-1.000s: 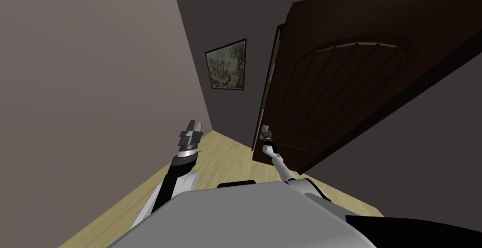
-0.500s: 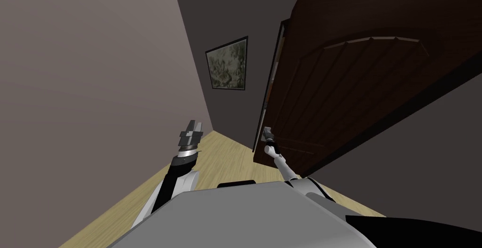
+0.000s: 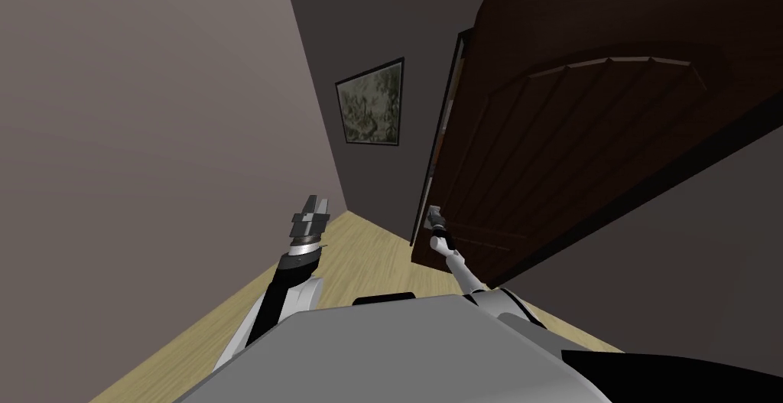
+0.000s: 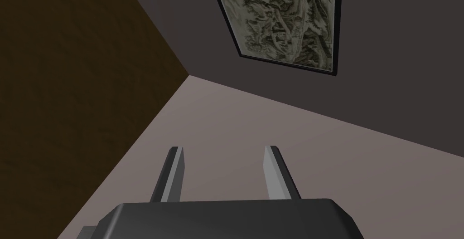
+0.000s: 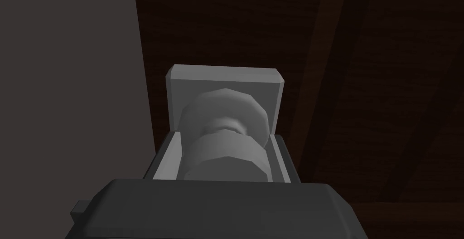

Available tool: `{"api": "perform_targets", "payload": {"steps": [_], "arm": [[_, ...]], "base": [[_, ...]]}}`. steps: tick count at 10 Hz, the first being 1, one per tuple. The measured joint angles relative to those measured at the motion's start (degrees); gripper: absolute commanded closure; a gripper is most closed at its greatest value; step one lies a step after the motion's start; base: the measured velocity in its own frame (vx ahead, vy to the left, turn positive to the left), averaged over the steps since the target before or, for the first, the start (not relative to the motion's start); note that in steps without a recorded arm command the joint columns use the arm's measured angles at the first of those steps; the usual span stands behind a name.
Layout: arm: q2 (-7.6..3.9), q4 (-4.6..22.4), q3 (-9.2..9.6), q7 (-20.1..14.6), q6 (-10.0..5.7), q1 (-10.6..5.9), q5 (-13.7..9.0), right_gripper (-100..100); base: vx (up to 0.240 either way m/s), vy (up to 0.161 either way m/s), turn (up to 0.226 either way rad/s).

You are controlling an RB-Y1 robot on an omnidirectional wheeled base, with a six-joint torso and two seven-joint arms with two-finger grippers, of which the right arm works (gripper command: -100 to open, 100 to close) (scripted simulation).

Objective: Pull the door open

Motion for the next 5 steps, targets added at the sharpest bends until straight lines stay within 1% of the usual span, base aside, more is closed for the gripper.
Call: {"api": "perform_targets", "payload": {"steps": [1, 2, 3, 4, 5], "arm": [[-0.42, -0.56, 0.35, -0.58, 0.19, 0.14, 0.11, 100], [-1.07, -0.51, 1.1, -1.58, 0.15, 0.25, 0.34, 100], [-1.35, -1.08, 1.73, -2.4, 0.42, 0.97, 0.5, 100], [-1.74, -1.65, 2.6, -3.37, 0.78, 1.64, 0.7, 100], [-2.09, -1.87, 3.26, -4.2, 1.01, 1.88, 0.87, 100]], "base": [[-0.25, -0.016, 0.178], [-0.246, -0.087, 0.192], [-0.231, -0.105, 0.171], [-0.191, -0.043, 0.107], [-0.157, -0.048, 0.109]]}}
